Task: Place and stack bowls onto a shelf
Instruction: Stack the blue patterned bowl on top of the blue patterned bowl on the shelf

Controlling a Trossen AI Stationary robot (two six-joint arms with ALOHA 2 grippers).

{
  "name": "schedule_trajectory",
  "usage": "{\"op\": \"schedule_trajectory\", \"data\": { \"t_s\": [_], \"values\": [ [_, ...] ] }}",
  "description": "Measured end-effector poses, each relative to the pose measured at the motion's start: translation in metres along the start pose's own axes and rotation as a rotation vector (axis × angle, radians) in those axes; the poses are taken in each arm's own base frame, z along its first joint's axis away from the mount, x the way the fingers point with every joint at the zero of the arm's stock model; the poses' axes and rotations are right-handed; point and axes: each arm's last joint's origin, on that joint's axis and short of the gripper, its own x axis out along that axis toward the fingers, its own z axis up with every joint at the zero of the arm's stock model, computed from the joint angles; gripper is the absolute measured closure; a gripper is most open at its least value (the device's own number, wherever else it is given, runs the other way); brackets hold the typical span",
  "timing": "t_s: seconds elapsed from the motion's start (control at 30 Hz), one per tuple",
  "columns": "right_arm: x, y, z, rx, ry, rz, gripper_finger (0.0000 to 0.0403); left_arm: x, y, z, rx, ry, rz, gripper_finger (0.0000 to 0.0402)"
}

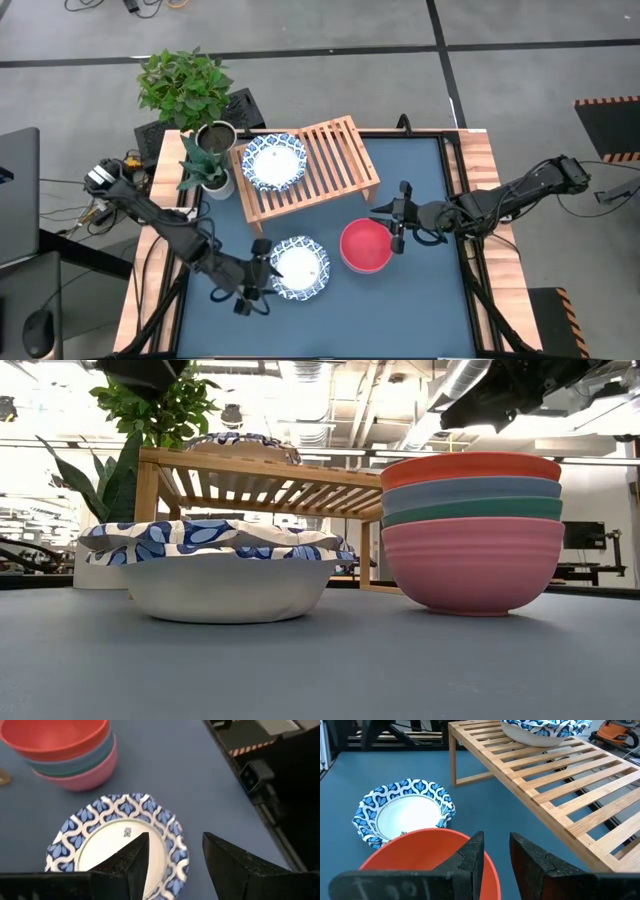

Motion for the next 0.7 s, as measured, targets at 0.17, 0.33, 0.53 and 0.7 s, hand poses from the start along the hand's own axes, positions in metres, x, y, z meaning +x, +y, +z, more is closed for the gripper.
{"op": "schedule_trajectory", "data": {
  "t_s": [0.17, 0.33, 0.53, 0.7],
  "values": [
    [0.000, 0.000, 0.000, 0.000, 0.001, 0.000, 0.0284, 0.004, 0.004, -0.007, 0.012, 0.004, 0.009, 0.0232],
    [0.000, 0.000, 0.000, 0.001, 0.000, 0.000, 0.0284, 0.020, 0.002, -0.015, 0.073, 0.047, 0.017, 0.0232],
    [0.000, 0.000, 0.000, 0.001, -0.001, 0.000, 0.0284, 0.062, -0.009, -0.031, 0.142, 0.191, -0.024, 0.0232],
    [0.000, 0.000, 0.000, 0.001, 0.000, 0.000, 0.0284, 0.080, -0.014, -0.032, 0.186, 0.261, 0.007, 0.0232]
  ]
}}
